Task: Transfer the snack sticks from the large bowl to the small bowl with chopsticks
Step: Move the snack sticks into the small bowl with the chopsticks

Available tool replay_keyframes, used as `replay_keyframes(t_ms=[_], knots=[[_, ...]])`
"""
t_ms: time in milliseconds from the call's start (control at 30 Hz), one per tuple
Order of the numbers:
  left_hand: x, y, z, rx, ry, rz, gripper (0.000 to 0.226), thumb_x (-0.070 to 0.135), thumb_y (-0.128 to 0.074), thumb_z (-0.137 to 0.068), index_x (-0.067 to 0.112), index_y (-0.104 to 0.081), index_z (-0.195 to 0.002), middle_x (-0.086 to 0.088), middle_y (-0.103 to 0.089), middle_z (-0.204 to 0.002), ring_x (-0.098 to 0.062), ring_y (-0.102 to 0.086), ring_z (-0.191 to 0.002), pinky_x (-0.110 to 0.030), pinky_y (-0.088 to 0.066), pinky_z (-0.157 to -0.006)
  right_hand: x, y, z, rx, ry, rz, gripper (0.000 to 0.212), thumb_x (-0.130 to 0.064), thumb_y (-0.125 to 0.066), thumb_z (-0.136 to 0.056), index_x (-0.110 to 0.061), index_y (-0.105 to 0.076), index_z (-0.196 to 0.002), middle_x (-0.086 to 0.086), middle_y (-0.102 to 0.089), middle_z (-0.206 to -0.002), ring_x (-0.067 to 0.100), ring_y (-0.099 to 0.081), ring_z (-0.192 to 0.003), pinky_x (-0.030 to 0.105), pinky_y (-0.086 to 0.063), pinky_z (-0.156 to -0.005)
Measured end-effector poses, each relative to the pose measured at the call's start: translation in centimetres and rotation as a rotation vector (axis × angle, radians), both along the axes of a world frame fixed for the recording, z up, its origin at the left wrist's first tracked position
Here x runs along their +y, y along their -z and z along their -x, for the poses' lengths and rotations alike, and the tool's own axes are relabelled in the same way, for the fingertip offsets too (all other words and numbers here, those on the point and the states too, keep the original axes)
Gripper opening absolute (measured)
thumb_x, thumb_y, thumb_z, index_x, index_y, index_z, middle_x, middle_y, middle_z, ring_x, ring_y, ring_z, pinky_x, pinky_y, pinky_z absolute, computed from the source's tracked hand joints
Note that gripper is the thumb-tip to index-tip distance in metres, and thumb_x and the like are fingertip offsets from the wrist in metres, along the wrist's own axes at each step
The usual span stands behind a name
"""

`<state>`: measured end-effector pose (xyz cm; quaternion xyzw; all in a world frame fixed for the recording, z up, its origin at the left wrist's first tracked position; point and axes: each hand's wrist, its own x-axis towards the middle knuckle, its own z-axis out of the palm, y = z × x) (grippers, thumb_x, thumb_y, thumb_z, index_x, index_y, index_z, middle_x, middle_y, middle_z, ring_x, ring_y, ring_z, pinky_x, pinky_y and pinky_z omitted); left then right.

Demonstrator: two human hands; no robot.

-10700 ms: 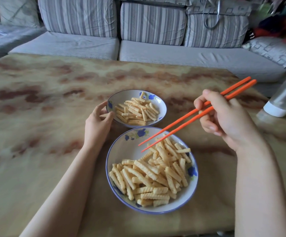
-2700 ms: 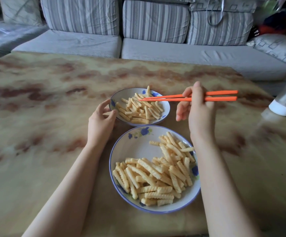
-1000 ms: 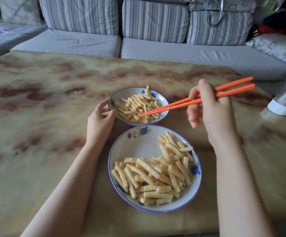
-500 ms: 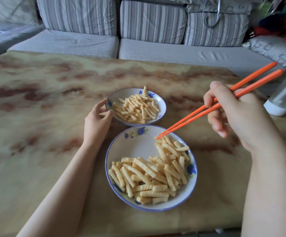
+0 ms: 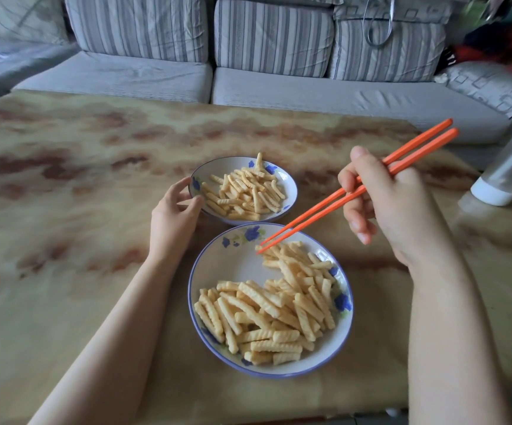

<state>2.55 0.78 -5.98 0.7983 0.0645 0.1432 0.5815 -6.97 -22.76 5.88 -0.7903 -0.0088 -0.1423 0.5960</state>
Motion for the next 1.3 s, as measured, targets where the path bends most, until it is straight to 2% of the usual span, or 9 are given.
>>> replay_keyframes(t_ms=[167,300,467,600,733,933,1167,1267,1300], knots=[[0.0,0.0,0.0,0.001,0.003,0.002,0.041,0.018,-0.057,-0.088,0.027,-0.059,-0.128,0.002,-0.07,-0.104,-0.017,-0.068,-0.073,-0.028,-0.053,-0.077,1.2,0.1,-0.4,-0.057,0.012,-0.137,0.044,-0.029,-0.038,-0.102,-0.012,-0.048,-0.063,0.002,-0.04,-0.034,0.02,-0.033,-0.029,0.017,-0.026,-0.036],[0.0,-0.1,0.1,-0.003,-0.006,0.002,0.041,0.018,-0.057,-0.088,0.026,-0.059,-0.129,0.004,-0.069,-0.102,-0.01,-0.065,-0.067,-0.025,-0.052,-0.074,1.6,0.4,-0.9,-0.141,0.076,-0.309,0.043,-0.025,-0.038,-0.103,-0.014,-0.046,-0.062,-0.003,-0.045,-0.04,0.017,-0.035,-0.029,0.017,-0.025,-0.036],[0.0,0.0,0.0,0.001,-0.007,0.005,0.042,0.02,-0.058,-0.087,0.028,-0.059,-0.128,0.003,-0.07,-0.103,-0.016,-0.067,-0.077,-0.031,-0.055,-0.083,2.0,0.5,-1.6,-0.224,0.168,-0.499,0.041,-0.02,-0.038,-0.103,-0.015,-0.044,-0.063,-0.006,-0.049,-0.043,0.014,-0.037,-0.029,0.022,-0.024,-0.035],[-0.1,0.0,0.0,0.002,-0.009,0.01,0.041,0.019,-0.058,-0.087,0.027,-0.059,-0.128,0.003,-0.07,-0.104,-0.016,-0.067,-0.077,-0.032,-0.054,-0.083,2.8,1.8,-2.7,-0.166,0.196,-0.411,0.041,-0.025,-0.038,-0.103,-0.014,-0.047,-0.064,-0.003,-0.047,-0.038,0.017,-0.04,-0.029,0.021,-0.027,-0.034],[-0.1,-0.2,0.1,0.001,-0.008,0.008,0.041,0.019,-0.057,-0.088,0.027,-0.059,-0.128,0.005,-0.069,-0.101,-0.014,-0.068,-0.076,-0.03,-0.054,-0.082,3.4,3.0,-3.3,-0.1,0.135,-0.295,0.042,-0.03,-0.036,-0.103,-0.013,-0.05,-0.067,0.003,-0.05,-0.038,0.02,-0.043,-0.03,0.022,-0.029,-0.038],[-0.1,-0.2,0.1,0.0,-0.003,0.025,0.042,0.019,-0.057,-0.088,0.028,-0.059,-0.128,0.005,-0.069,-0.101,-0.018,-0.069,-0.082,-0.03,-0.054,-0.082,1.9,1.4,-2.3,-0.118,0.123,-0.272,0.041,-0.028,-0.038,-0.103,-0.014,-0.049,-0.066,0.001,-0.046,-0.037,0.019,-0.038,-0.03,0.018,-0.028,-0.036],[-0.1,-0.3,0.2,-0.006,-0.006,-0.001,0.04,0.018,-0.057,-0.089,0.026,-0.058,-0.129,0.004,-0.068,-0.103,-0.013,-0.067,-0.076,-0.014,-0.049,-0.072,-0.9,-0.5,-0.1,-0.037,0.067,-0.048,0.042,-0.032,-0.04,-0.101,-0.016,-0.051,-0.063,0.005,-0.042,-0.036,0.021,-0.032,-0.03,0.016,-0.025,-0.035],[0.0,-0.2,0.2,-0.009,0.003,-0.006,0.041,0.02,-0.058,-0.089,0.027,-0.058,-0.129,0.003,-0.069,-0.104,-0.018,-0.069,-0.081,-0.031,-0.053,-0.086,-1.4,-0.5,0.3,-0.007,0.074,-0.035,0.042,-0.031,-0.041,-0.1,-0.016,-0.051,-0.063,0.005,-0.042,-0.036,0.021,-0.032,-0.031,0.015,-0.025,-0.035],[-0.1,-0.2,0.2,-0.008,0.004,-0.007,0.041,0.02,-0.058,-0.089,0.028,-0.058,-0.129,0.003,-0.069,-0.104,-0.019,-0.069,-0.081,-0.032,-0.053,-0.087,-1.6,-0.5,0.3,0.003,0.074,-0.032,0.042,-0.031,-0.041,-0.1,-0.016,-0.051,-0.063,0.005,-0.042,-0.036,0.021,-0.032,-0.03,0.015,-0.025,-0.034]])
